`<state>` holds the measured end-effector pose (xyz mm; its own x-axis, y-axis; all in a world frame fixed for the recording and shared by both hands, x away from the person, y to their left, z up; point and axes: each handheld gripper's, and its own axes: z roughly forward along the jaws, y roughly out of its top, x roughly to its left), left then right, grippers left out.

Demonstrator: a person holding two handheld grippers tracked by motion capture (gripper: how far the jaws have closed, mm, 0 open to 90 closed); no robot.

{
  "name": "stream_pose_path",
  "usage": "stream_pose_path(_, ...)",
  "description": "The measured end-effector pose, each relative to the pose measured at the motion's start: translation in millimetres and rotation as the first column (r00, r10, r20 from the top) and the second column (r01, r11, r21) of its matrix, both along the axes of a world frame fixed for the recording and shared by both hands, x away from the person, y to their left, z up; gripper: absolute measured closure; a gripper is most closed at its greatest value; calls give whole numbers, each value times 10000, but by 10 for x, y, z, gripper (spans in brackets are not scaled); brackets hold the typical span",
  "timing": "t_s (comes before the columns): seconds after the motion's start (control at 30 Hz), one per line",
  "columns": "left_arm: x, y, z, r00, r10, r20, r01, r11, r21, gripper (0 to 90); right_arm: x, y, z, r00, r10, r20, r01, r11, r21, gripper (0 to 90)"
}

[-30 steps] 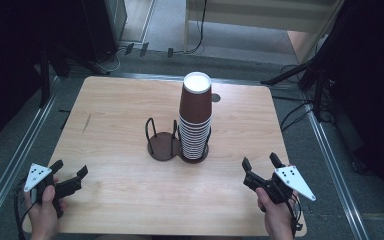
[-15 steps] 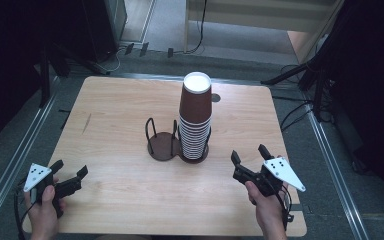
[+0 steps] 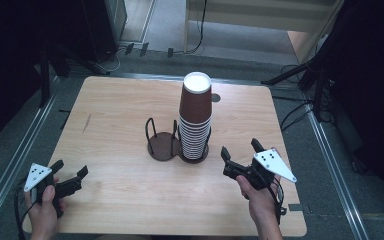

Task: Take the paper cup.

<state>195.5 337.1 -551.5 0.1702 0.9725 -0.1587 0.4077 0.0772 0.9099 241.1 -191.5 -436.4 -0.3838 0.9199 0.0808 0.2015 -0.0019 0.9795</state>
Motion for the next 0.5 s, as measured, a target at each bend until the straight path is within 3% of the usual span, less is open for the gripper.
stream_pose_path(0.5, 1, 3, -1, 10000, -25, 19, 25, 10000, -52, 91, 83, 239, 142, 9997, 195, 120, -195, 9998, -7, 2)
